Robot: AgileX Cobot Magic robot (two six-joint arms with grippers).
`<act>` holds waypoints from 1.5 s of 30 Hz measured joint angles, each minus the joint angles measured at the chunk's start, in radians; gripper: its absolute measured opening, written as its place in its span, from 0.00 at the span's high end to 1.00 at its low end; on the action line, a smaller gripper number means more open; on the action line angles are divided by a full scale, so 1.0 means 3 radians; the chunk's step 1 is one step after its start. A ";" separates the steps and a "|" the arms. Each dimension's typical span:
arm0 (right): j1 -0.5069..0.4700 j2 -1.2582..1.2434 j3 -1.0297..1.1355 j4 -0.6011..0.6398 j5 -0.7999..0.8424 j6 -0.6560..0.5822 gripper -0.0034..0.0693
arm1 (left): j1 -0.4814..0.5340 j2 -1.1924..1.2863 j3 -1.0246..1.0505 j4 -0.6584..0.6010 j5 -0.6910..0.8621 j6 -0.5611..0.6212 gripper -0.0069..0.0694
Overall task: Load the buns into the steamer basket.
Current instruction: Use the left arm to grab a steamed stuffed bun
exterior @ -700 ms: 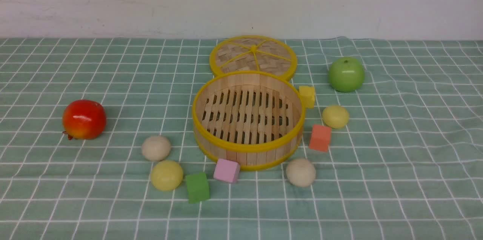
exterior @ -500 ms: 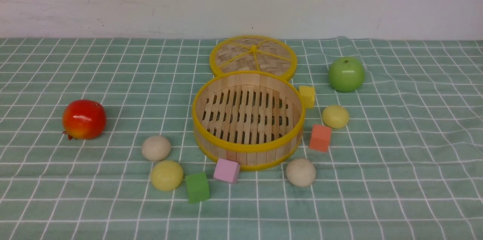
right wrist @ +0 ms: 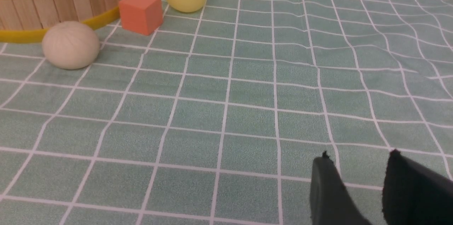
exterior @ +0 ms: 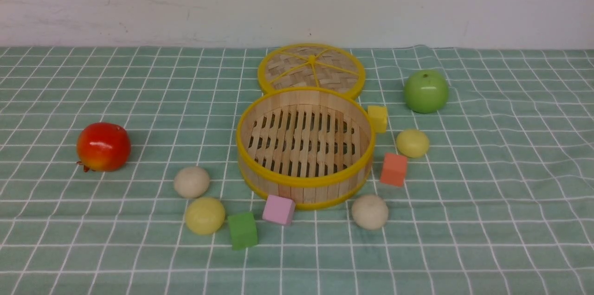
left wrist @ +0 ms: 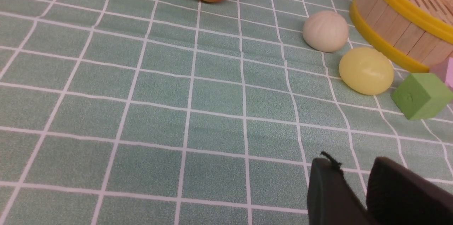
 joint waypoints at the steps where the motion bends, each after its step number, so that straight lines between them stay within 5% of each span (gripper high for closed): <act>1: 0.0000 0.0000 0.0000 0.0000 0.0000 0.0000 0.62 | 0.0000 0.0000 0.0000 0.0000 0.0000 0.0000 0.68; 11: 0.0000 0.0000 0.0000 0.0003 0.0003 0.0000 0.62 | 0.0000 0.0000 0.0000 -0.0046 -0.0111 -0.0061 0.67; 15: 0.0000 0.0000 0.0000 0.0003 0.0003 0.0000 0.62 | 0.0000 0.0000 0.0000 -0.0500 -0.0503 -0.0457 0.67; 18: 0.0000 0.0000 0.0000 0.0003 0.0003 0.0000 0.62 | 0.0000 0.0000 0.0000 -0.1214 -0.0870 -0.0952 0.67; 24: 0.0000 0.0000 0.0000 0.0003 0.0003 0.0000 0.62 | 0.0000 0.0000 -0.0020 -0.1542 -0.1356 -0.1124 0.68; 30: 0.0000 0.0000 0.0000 0.0003 0.0003 0.0000 0.62 | 0.0000 0.0297 -0.0759 -0.1313 -0.0493 -0.0777 0.79; 38: 0.0000 0.0000 0.0000 0.0003 0.0003 0.0000 0.62 | 0.0000 0.2226 -0.2248 -0.1116 0.1605 0.0170 0.93; 45: 0.0000 0.0000 0.0000 0.0003 0.0003 0.0000 0.62 | -0.0005 0.3854 -0.2940 -0.1142 0.1892 0.0851 0.93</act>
